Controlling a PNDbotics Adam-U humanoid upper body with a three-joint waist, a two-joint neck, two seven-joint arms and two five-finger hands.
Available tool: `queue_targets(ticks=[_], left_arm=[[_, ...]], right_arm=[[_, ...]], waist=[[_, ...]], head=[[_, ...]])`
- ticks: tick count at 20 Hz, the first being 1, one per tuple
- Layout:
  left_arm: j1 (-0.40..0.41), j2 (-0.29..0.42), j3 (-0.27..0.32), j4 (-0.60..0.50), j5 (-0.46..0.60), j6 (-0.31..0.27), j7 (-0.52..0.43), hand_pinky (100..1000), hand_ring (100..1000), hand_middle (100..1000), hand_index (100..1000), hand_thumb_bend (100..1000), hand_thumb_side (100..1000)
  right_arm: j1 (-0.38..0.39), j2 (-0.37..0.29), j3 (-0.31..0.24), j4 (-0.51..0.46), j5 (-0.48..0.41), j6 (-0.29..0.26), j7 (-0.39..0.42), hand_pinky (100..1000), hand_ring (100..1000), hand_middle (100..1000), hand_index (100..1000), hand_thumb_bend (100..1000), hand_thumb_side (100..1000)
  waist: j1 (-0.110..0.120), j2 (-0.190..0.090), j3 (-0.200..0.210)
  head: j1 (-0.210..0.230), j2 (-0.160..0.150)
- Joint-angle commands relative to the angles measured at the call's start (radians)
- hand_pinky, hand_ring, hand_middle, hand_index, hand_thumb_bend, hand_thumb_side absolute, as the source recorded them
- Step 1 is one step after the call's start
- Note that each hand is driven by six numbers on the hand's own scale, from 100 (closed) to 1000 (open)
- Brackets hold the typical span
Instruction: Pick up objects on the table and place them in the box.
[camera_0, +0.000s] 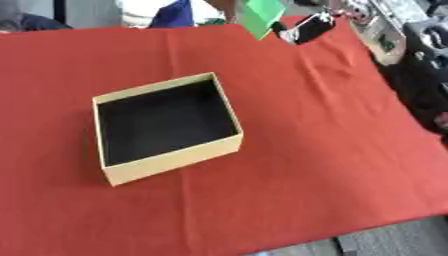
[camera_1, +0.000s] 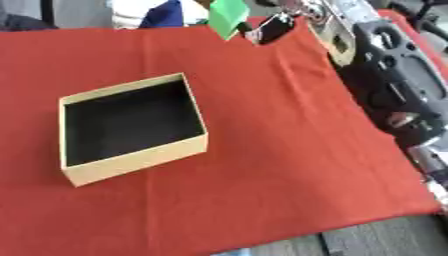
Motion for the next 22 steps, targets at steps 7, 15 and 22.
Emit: queue_targets(ticks=[7,15,22], left_arm=[[-0.013,0.008,-0.006,-0.020,0.011,-0.005,-0.014,686,620,598,657,100,639],[-0.012,0.009,-0.006,-0.032,0.016,-0.014,-0.022,663,617,597,657,100,630],[-0.016,0.016,0.013,-0.032,0.011,-0.059,-0.015,666,618,598,658,100,589]], right_arm=[[-0.046,0.123,0.008,0.147,0.074,-0.023,0.007,784,795,921,720,100,259],[-0.049,0.171,0.014,0.207,0.137,-0.052,-0.006,789,799,926,713,100,277],[-0.056,0.137,0.018,0.155,0.153,-0.065,-0.012,798,806,931,708,100,294]], waist=[[0.000,-0.021,0.035],[-0.001,-0.029,0.039],[-0.004,-0.048,0.025]], head=[[-0.047,-0.013],[-0.059,-0.009],[-0.062,-0.001]])
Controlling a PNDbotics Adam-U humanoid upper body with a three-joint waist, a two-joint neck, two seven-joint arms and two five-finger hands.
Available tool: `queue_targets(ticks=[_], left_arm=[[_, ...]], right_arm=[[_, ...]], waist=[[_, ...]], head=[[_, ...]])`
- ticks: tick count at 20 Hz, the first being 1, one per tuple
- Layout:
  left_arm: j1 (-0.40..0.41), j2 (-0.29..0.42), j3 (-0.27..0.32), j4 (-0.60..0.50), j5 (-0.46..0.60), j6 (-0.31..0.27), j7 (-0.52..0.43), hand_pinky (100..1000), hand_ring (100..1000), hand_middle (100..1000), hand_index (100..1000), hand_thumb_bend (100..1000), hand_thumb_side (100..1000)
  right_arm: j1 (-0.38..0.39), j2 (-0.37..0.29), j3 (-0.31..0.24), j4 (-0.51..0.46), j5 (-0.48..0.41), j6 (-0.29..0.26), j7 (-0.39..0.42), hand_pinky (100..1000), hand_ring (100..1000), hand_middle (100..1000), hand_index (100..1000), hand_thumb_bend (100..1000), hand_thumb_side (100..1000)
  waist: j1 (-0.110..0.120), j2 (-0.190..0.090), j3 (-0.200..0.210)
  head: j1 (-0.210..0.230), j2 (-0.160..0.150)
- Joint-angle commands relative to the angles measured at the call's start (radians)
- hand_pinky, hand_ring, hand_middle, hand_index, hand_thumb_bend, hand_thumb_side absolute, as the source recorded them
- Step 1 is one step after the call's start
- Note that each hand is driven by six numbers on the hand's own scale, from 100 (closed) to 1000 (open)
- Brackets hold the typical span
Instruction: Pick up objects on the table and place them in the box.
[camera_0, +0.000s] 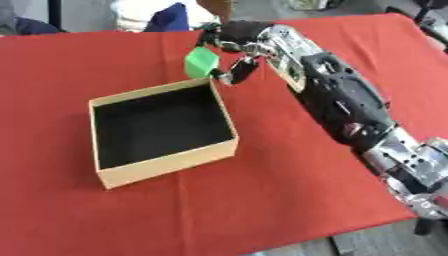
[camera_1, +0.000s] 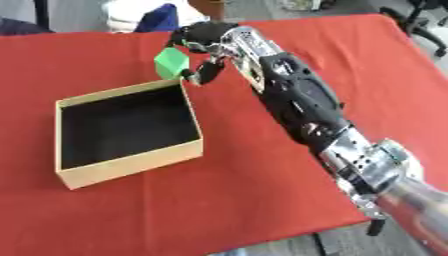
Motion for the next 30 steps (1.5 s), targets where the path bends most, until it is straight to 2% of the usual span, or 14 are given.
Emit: queue_targets(ticks=[1,6,10,12,16,22,24,27,30], left_arm=[[-0.013,0.022,0.024,-0.020,-0.007,-0.045,0.007,667,619,598,658,100,582],[-0.010,0.041,0.052,-0.020,-0.012,-0.119,0.020,664,619,597,660,100,548],[-0.035,0.065,0.088,-0.020,0.004,-0.207,0.034,666,619,595,662,100,487],[-0.034,0.077,0.120,-0.020,0.008,-0.229,0.060,671,620,596,662,100,482],[-0.018,0.080,0.155,-0.020,-0.024,-0.214,0.102,675,620,596,664,100,492],[-0.018,0.068,0.152,-0.020,-0.058,-0.187,0.120,675,619,596,665,100,505],[-0.017,0.064,0.148,-0.020,-0.062,-0.181,0.118,674,619,597,667,100,508],[-0.018,0.059,0.143,-0.020,-0.061,-0.177,0.115,674,619,597,671,100,513],[-0.016,0.055,0.141,-0.020,-0.065,-0.170,0.110,673,619,597,672,100,518]], right_arm=[[-0.029,-0.050,0.000,-0.062,0.000,-0.012,0.001,800,807,932,707,100,297],[-0.031,-0.082,0.026,-0.167,-0.034,-0.033,0.023,807,811,935,704,100,314],[-0.028,-0.077,0.074,-0.237,-0.069,-0.060,0.069,810,813,937,704,100,330],[-0.024,-0.065,0.098,-0.267,-0.091,-0.071,0.097,809,812,935,704,100,326],[-0.009,-0.017,0.134,-0.297,-0.132,-0.076,0.150,803,807,925,703,100,304],[0.027,0.068,0.161,-0.271,-0.162,-0.076,0.196,790,796,903,712,100,271],[0.038,0.086,0.163,-0.254,-0.157,-0.077,0.200,789,793,882,745,100,276],[0.048,0.100,0.165,-0.238,-0.142,-0.083,0.202,790,791,865,859,100,289],[0.058,0.107,0.168,-0.231,-0.124,-0.092,0.199,790,790,853,904,100,301]], waist=[[0.002,-0.027,-0.004],[-0.001,-0.044,-0.009],[-0.002,-0.060,-0.005],[-0.002,-0.066,0.000],[-0.002,-0.070,0.004],[-0.003,-0.065,0.005],[-0.003,-0.063,0.005],[-0.004,-0.060,0.003],[-0.003,-0.057,0.000]], head=[[-0.005,0.001],[-0.010,0.009],[-0.014,0.018],[-0.017,0.021],[-0.023,0.023],[-0.023,0.020],[-0.024,0.019],[-0.022,0.019],[-0.021,0.017]])
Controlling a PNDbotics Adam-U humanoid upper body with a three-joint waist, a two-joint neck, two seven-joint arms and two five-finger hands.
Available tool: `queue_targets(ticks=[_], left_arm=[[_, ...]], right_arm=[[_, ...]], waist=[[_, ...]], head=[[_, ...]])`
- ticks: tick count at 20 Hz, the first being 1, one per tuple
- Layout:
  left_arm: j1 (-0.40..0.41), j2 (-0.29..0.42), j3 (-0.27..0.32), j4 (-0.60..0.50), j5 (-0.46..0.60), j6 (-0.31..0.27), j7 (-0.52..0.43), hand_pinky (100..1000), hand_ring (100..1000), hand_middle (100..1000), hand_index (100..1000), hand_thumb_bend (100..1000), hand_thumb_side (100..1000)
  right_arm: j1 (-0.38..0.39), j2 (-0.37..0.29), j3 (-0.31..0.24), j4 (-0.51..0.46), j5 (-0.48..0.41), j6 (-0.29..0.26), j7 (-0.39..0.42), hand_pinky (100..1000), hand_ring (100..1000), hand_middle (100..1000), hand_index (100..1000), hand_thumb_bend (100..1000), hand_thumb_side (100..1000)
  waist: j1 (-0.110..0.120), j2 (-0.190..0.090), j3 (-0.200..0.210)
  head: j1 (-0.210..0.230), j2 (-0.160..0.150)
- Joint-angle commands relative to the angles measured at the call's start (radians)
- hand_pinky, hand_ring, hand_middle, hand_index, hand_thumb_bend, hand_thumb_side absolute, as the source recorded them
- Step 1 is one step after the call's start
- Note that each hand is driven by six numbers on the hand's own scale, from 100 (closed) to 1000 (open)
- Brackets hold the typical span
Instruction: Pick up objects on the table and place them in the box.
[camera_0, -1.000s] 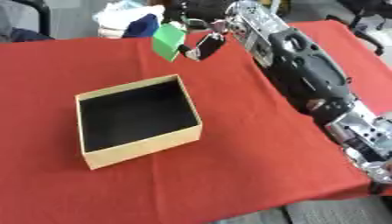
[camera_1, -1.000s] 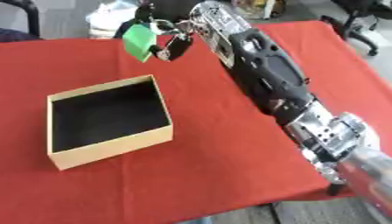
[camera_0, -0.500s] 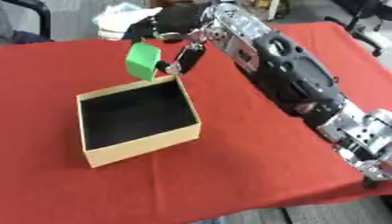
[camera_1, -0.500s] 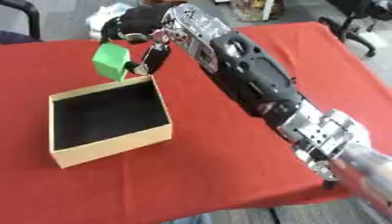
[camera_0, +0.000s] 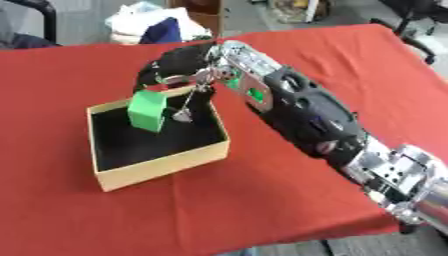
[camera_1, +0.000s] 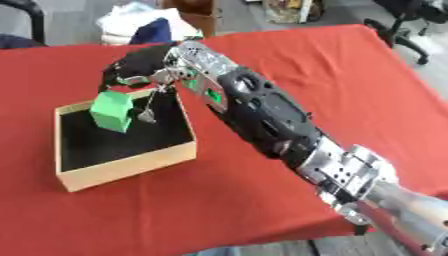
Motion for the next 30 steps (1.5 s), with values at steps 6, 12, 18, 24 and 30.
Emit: queue_targets(ticks=[6,12,18,24,30], left_arm=[[-0.005,-0.001,-0.006,-0.020,-0.012,0.016,-0.003,672,618,597,676,100,522],[-0.004,-0.003,-0.007,-0.020,-0.014,0.018,-0.004,672,618,597,680,100,521],[-0.005,-0.002,-0.006,-0.020,-0.015,0.017,-0.004,671,618,597,683,100,518],[-0.003,0.000,-0.005,-0.020,-0.016,0.017,-0.003,670,618,597,685,100,516],[0.006,0.001,0.001,-0.020,-0.020,0.023,0.005,670,621,600,686,100,515]], right_arm=[[-0.009,-0.007,-0.003,-0.003,0.059,-0.026,-0.011,802,800,862,1000,100,483],[-0.010,-0.022,0.002,-0.017,0.114,-0.057,-0.025,818,812,870,1000,260,830],[-0.009,-0.035,0.009,-0.031,0.197,-0.085,-0.049,828,821,880,1000,365,864],[-0.021,-0.058,0.004,-0.031,0.217,-0.096,-0.068,832,825,881,1000,367,842],[-0.032,-0.170,-0.023,-0.098,0.170,-0.071,-0.072,835,827,881,1000,430,797]], waist=[[0.001,-0.008,-0.013],[-0.002,-0.011,-0.019],[-0.005,-0.014,-0.022],[-0.006,-0.016,-0.022],[-0.009,-0.024,-0.034]], head=[[0.004,-0.003],[0.007,-0.004],[0.007,-0.006],[0.008,-0.005],[0.017,-0.003]])
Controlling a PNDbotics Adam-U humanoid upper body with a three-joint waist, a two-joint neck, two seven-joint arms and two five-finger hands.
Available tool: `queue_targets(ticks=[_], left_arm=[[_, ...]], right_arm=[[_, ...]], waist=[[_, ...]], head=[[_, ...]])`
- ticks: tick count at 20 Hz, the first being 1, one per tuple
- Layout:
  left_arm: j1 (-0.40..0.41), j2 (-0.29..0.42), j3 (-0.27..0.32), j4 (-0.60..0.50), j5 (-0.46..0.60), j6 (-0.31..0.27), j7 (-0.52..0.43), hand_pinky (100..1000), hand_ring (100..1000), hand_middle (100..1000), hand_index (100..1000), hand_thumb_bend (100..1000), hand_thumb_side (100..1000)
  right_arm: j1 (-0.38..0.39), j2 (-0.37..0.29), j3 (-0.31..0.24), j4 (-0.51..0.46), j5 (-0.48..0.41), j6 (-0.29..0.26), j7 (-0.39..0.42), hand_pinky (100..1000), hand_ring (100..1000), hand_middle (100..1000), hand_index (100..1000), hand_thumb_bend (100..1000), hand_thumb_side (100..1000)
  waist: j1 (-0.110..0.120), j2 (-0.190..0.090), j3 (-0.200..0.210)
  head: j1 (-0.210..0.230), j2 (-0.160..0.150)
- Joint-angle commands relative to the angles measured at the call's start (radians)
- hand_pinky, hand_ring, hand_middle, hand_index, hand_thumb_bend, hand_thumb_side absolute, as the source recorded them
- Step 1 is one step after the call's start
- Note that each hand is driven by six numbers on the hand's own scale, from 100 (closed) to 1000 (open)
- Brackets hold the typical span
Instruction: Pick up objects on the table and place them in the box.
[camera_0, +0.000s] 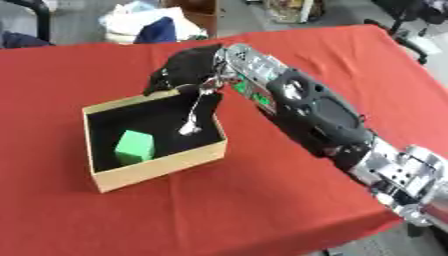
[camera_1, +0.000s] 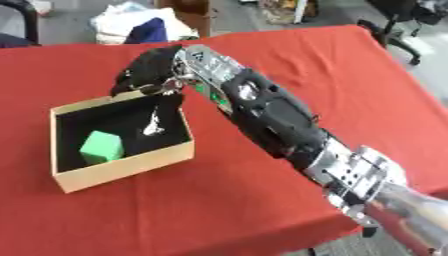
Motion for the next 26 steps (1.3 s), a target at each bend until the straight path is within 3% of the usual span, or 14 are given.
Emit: queue_targets(ticks=[1,8,9,10,12,18,22,26], left_arm=[[-0.003,0.016,0.008,-0.020,-0.007,0.003,0.012,669,621,600,686,100,514],[0.007,0.018,0.010,-0.020,-0.017,0.011,0.044,622,591,572,672,100,508],[0.007,0.019,0.009,-0.020,-0.018,0.012,0.046,622,591,572,672,100,508],[0.008,0.018,0.006,-0.020,-0.019,0.015,0.046,602,572,553,665,100,513],[0.009,0.015,-0.003,-0.020,-0.021,0.022,0.043,597,567,549,663,100,515],[0.006,0.012,-0.035,-0.020,-0.077,0.082,0.049,608,573,556,662,100,514],[0.001,0.010,-0.053,-0.020,-0.129,0.129,0.064,598,568,553,662,100,492],[-0.045,0.030,-0.089,-0.020,-0.346,0.293,0.069,577,549,547,696,100,482]], right_arm=[[-0.016,-0.096,-0.039,-0.061,-0.048,0.027,-0.004,834,828,883,1000,425,783],[0.047,-0.224,-0.157,-0.167,-0.118,0.140,-0.023,839,833,918,1000,440,657],[0.052,-0.229,-0.164,-0.175,-0.122,0.149,-0.026,839,833,918,1000,440,657],[0.059,-0.235,-0.180,-0.181,-0.124,0.161,-0.033,837,831,919,1000,417,587],[0.077,-0.247,-0.212,-0.194,-0.129,0.185,-0.051,835,829,919,1000,401,537],[0.121,-0.262,-0.289,-0.212,-0.129,0.237,-0.097,832,825,915,1000,359,440],[0.131,-0.261,-0.307,-0.210,-0.131,0.251,-0.110,830,823,914,1000,331,432],[0.141,-0.258,-0.316,-0.204,-0.130,0.259,-0.115,830,823,916,1000,297,410]], waist=[[0.004,-0.020,-0.011],[0.006,-0.024,-0.049],[0.006,-0.024,-0.051],[0.007,-0.025,-0.056],[0.008,-0.025,-0.061],[0.011,-0.026,-0.079],[0.014,-0.025,-0.082],[0.019,-0.026,-0.099]], head=[[0.008,-0.004],[0.030,-0.007],[0.030,-0.007],[0.035,-0.008],[0.042,-0.010],[0.056,-0.010],[0.062,-0.011],[0.069,-0.009]])
